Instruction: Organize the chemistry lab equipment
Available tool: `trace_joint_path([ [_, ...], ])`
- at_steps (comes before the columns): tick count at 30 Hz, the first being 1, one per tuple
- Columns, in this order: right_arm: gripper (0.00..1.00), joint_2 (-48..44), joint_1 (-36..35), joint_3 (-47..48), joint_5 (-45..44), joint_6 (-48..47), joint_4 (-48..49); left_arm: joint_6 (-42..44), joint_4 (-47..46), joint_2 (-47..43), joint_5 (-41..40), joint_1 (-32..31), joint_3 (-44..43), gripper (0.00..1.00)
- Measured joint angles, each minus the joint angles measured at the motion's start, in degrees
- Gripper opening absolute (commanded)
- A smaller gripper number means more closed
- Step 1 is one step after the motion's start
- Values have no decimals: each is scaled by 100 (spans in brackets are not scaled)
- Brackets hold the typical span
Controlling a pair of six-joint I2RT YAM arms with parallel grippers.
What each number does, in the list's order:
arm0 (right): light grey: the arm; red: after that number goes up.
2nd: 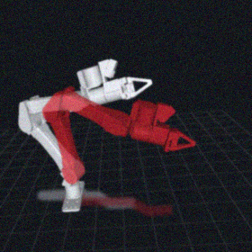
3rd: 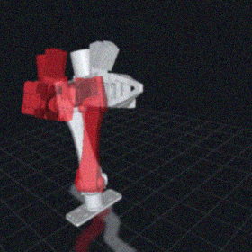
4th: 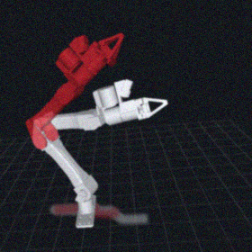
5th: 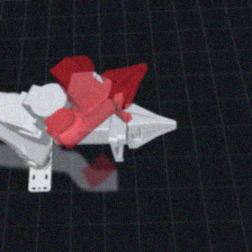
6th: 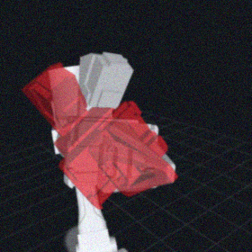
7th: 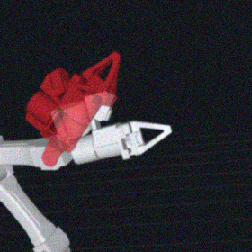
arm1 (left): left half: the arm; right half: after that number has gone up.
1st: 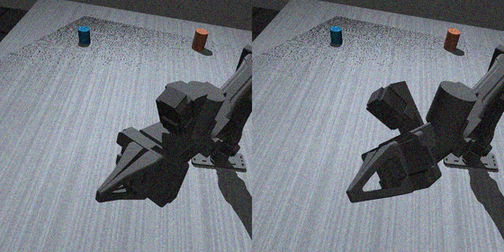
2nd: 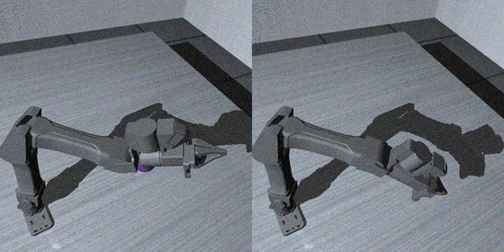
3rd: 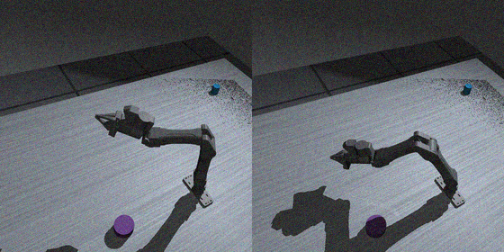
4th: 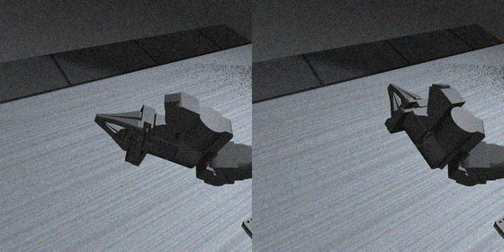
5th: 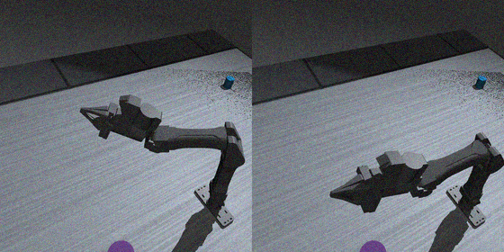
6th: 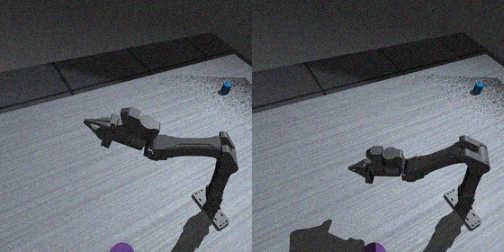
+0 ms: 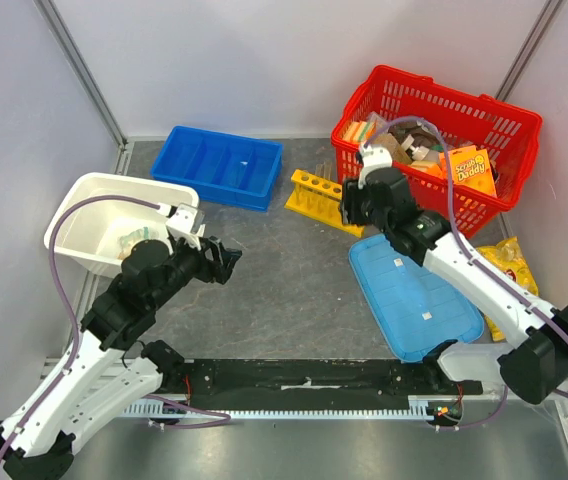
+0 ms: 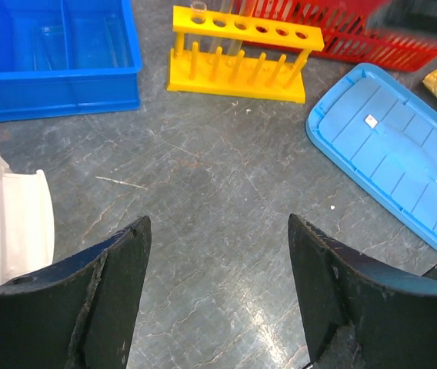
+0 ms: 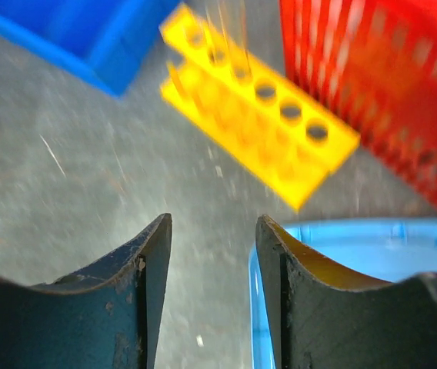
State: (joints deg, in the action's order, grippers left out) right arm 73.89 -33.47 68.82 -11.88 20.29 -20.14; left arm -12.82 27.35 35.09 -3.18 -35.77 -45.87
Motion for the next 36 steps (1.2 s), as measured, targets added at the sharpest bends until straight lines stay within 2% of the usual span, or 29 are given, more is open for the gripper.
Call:
trace_joint_path([
  [8, 52, 166, -7, -1541, 26, 544, -879, 11, -2, -520, -236, 0, 57, 76],
  [18, 49, 1084, -17, -1794, 42, 675, -918, 9, 0, -638, -275, 0, 127, 75],
  [27, 42, 1386, -61, -2006, 308, 601, -678, 9, -2, -638, -282, 0, 127, 72],
  [31, 31, 1473, -151, -2114, 457, 551, -531, 9, 17, -614, -415, 0, 127, 70],
  [36, 9, 1491, -321, -2133, 396, 426, -442, -63, 81, -474, -503, 0, 127, 67],
])
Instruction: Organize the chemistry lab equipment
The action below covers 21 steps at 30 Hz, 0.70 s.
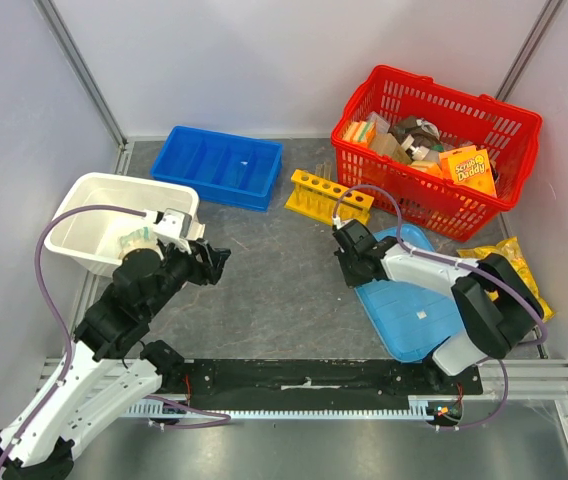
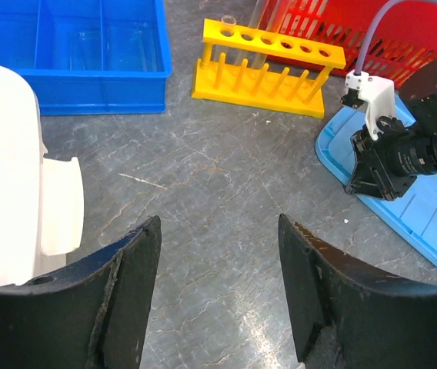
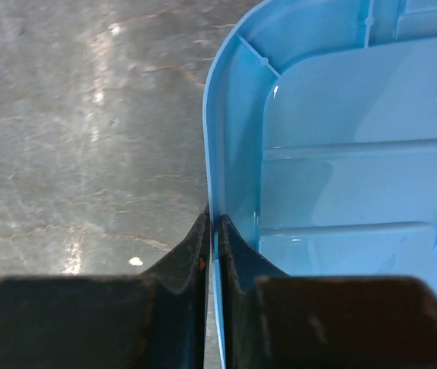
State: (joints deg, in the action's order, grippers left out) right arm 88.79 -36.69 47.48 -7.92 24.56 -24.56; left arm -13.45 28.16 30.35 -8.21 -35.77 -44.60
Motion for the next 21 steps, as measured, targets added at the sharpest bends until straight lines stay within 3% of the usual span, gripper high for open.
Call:
trace_joint_path([
  [3, 0, -39, -225, -26, 79, -28, 59, -175, 109, 9, -33, 0, -4, 66],
  [10, 0, -1029, -752, -428, 1110, -28, 398, -789, 638, 184, 72, 0, -356, 64],
  [16, 0, -2214, -1235, -892, 1978, 214, 918, -1307, 905, 634, 413, 2, -623, 69],
  [21, 0, -2684, -1620, -1014, 2435, 422, 1325, -1674, 968, 1182, 970, 0, -623, 72],
])
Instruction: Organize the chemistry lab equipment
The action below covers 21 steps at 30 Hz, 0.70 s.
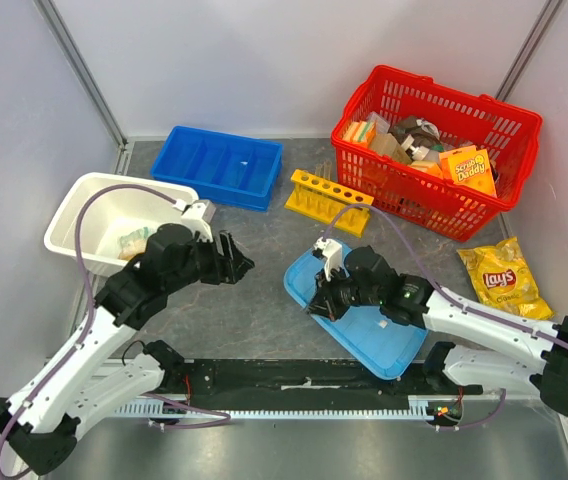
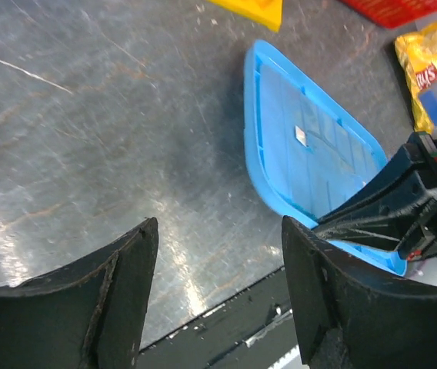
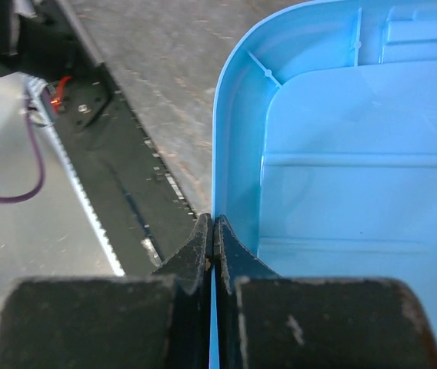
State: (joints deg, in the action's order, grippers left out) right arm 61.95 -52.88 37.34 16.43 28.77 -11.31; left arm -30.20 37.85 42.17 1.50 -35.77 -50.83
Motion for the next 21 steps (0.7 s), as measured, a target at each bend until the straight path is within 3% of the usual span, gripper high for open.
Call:
trace_joint_path([
  [7, 0, -125, -603, -83, 205, 199, 533, -378, -219, 516, 682, 0, 304, 74],
  [15, 0, -50, -1143, -133, -142, 219, 968, -800, -761, 804, 1331, 0, 960, 74],
  [21, 0, 232, -1307, -133, -234, 203, 1344, -1113, -1285, 1019, 1864, 0, 1355, 68],
])
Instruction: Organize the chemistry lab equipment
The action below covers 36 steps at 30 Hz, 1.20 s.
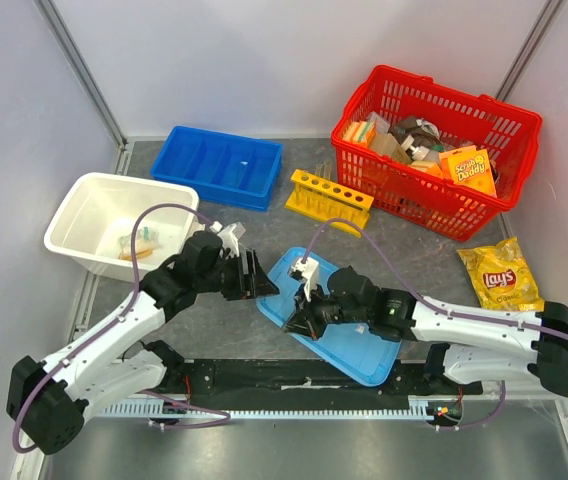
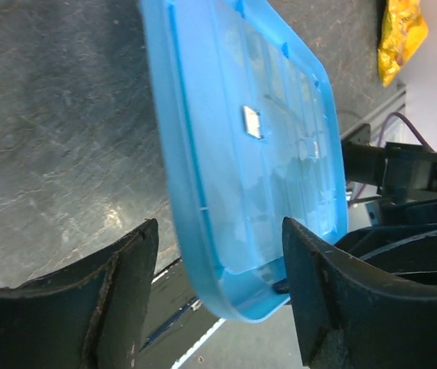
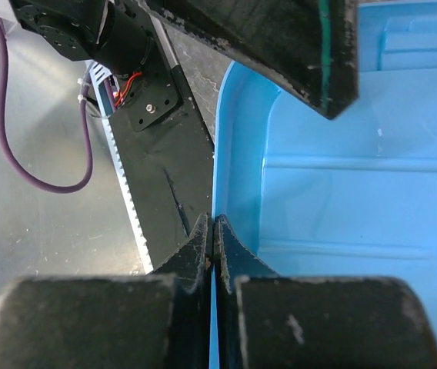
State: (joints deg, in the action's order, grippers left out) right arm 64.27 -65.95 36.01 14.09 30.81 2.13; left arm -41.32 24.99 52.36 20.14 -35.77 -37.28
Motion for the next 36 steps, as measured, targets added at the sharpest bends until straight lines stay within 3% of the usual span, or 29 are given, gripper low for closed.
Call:
trace_joint_path([
  [2, 0, 114, -35, 0, 0, -15, 90, -63, -168, 59, 164, 0, 44, 60],
  [6, 8, 319, -61, 35, 17, -55, 46, -118, -350, 111, 293, 31, 127, 30],
  [10, 13, 426, -85, 328, 24, -87, -297, -114, -490, 35, 291, 46, 157, 15],
  [12, 19, 426, -96, 485, 15, -103, -422, -111, -560, -72, 293, 46, 157, 3],
  [18, 61, 400, -92, 925, -232, -195, -509, 17, -431, -297, 350, 22, 20, 2],
  [24, 89, -94, 2, 1488, -973, -271, -1303, 798, 24, -514, 90, 4, -450, 2],
  [30, 98, -769, 914, 2354, -1530, -761, -1945, 1582, 236, -1062, -208, 2, -798, 2],
  [36, 98, -697, 2562, 2627, -831, -1388, -2291, 2100, 334, -1207, -197, 2, -898, 2],
])
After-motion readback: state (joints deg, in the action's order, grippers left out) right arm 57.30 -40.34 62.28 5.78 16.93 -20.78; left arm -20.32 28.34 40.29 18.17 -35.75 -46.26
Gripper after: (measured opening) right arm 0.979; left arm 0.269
